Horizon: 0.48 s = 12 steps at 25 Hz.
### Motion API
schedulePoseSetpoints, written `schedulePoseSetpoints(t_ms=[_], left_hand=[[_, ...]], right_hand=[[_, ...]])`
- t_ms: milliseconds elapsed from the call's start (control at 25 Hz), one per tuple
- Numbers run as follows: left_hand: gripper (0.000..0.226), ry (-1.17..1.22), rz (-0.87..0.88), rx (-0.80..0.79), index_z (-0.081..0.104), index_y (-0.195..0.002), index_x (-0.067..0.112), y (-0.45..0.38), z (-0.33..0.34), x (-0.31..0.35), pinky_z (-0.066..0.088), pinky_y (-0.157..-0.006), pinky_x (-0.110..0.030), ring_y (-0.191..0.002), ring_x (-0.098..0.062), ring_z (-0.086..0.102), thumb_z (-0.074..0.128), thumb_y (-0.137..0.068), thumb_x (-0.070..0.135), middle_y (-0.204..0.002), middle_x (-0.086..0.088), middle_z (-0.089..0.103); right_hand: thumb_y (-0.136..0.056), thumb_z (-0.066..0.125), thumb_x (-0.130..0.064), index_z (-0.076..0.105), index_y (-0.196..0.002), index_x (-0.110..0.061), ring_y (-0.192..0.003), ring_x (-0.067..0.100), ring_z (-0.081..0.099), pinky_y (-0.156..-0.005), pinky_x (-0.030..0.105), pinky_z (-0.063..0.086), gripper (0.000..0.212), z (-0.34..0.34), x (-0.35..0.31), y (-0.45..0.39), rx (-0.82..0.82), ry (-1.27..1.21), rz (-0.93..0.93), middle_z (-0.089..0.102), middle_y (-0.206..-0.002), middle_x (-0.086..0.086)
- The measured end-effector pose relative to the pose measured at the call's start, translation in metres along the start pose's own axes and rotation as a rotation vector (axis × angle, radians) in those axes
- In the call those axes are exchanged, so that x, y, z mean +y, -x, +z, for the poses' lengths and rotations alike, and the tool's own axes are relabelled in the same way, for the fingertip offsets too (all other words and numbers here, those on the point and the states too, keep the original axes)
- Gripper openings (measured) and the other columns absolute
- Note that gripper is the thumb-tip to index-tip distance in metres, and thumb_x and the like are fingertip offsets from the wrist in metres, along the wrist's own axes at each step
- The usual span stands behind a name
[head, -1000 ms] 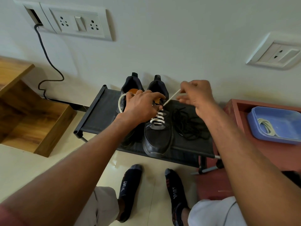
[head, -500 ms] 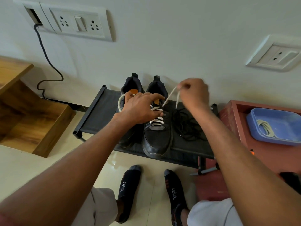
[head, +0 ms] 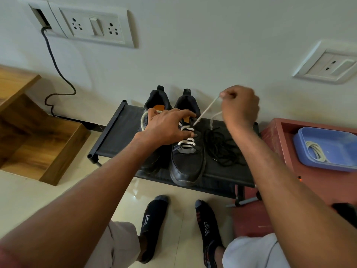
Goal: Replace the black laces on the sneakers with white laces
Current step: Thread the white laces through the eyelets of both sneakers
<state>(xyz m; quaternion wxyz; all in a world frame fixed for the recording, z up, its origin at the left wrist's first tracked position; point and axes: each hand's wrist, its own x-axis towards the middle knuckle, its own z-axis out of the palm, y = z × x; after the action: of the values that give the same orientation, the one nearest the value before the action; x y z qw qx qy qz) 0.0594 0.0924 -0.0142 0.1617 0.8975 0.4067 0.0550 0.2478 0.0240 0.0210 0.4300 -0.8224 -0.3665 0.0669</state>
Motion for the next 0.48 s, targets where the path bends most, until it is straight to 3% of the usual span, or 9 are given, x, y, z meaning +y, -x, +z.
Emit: schedulePoseSetpoints(t_ms=[40, 80, 120, 200, 280, 320, 480], left_hand=[[0.064, -0.001, 0.0, -0.004, 0.047, -0.142, 0.054, 0.0, 0.0, 0.0, 0.02, -0.105, -0.053, -0.124, -0.017, 0.058, 0.065, -0.084, 0.075, -0.136, 0.016, 0.06], [0.065, -0.004, -0.002, -0.009, 0.047, -0.142, 0.053, -0.001, -0.001, -0.001, 0.02, -0.105, -0.053, -0.124, -0.018, 0.058, 0.066, -0.084, 0.074, -0.136, 0.015, 0.06], [0.065, -0.001, -0.002, -0.014, 0.047, -0.143, 0.053, -0.001, -0.001, 0.0, 0.02, -0.105, -0.052, -0.124, -0.018, 0.058, 0.066, -0.084, 0.074, -0.135, 0.015, 0.06], [0.065, 0.019, 0.018, -0.017, 0.045, -0.144, 0.053, -0.001, -0.001, 0.0, 0.023, -0.104, -0.052, -0.122, -0.017, 0.058, 0.065, -0.085, 0.073, -0.134, 0.014, 0.059], [0.067, 0.052, 0.028, -0.032, 0.042, -0.146, 0.049, -0.002, 0.0, -0.004, 0.026, -0.104, -0.05, -0.122, -0.017, 0.059, 0.066, -0.086, 0.069, -0.137, 0.013, 0.059], [0.065, 0.06, 0.022, -0.037, 0.044, -0.146, 0.045, -0.002, 0.001, -0.006, 0.027, -0.105, -0.05, -0.124, -0.016, 0.059, 0.066, -0.088, 0.066, -0.138, 0.013, 0.058], [0.031, 0.05, -0.003, -0.028, 0.062, -0.132, 0.039, -0.008, 0.003, -0.013, 0.022, -0.108, -0.047, -0.129, -0.014, 0.055, 0.056, -0.103, 0.046, -0.142, 0.016, 0.056]], right_hand=[[-0.098, 0.065, -0.015, 0.074, -0.094, -0.029, -0.086, 0.008, 0.063, -0.075, 0.026, 0.045, 0.018, -0.006, 0.002, -0.005, 0.124, -0.028, -0.022, 0.074, -0.103, -0.01], [-0.097, 0.064, -0.012, 0.072, -0.102, -0.026, -0.089, 0.008, 0.06, -0.076, 0.026, 0.044, 0.018, -0.007, 0.005, -0.008, 0.129, -0.026, -0.072, 0.07, -0.108, -0.009], [-0.096, 0.064, -0.01, 0.07, -0.109, -0.024, -0.091, 0.008, 0.059, -0.075, 0.023, 0.043, 0.021, -0.004, 0.007, -0.008, 0.034, -0.001, -0.117, 0.067, -0.112, -0.008], [-0.094, 0.071, -0.016, 0.072, -0.114, -0.025, -0.094, 0.009, 0.063, -0.08, 0.022, 0.047, 0.022, 0.009, 0.01, -0.003, -0.315, 0.063, -0.117, 0.07, -0.109, -0.008], [-0.089, 0.08, -0.027, 0.072, -0.114, -0.026, -0.095, 0.015, 0.067, -0.084, 0.029, 0.051, 0.026, 0.02, 0.011, 0.003, -0.633, 0.159, -0.084, 0.072, -0.103, -0.005], [-0.088, 0.083, -0.029, 0.07, -0.117, -0.026, -0.095, 0.017, 0.068, -0.085, 0.032, 0.053, 0.033, 0.022, 0.01, 0.005, -0.71, 0.186, -0.082, 0.072, -0.103, -0.002], [-0.094, 0.071, -0.017, 0.05, -0.145, -0.036, -0.097, 0.019, 0.069, -0.084, 0.036, 0.053, 0.057, 0.027, 0.004, 0.015, -0.689, 0.194, -0.251, 0.071, -0.102, -0.004]])
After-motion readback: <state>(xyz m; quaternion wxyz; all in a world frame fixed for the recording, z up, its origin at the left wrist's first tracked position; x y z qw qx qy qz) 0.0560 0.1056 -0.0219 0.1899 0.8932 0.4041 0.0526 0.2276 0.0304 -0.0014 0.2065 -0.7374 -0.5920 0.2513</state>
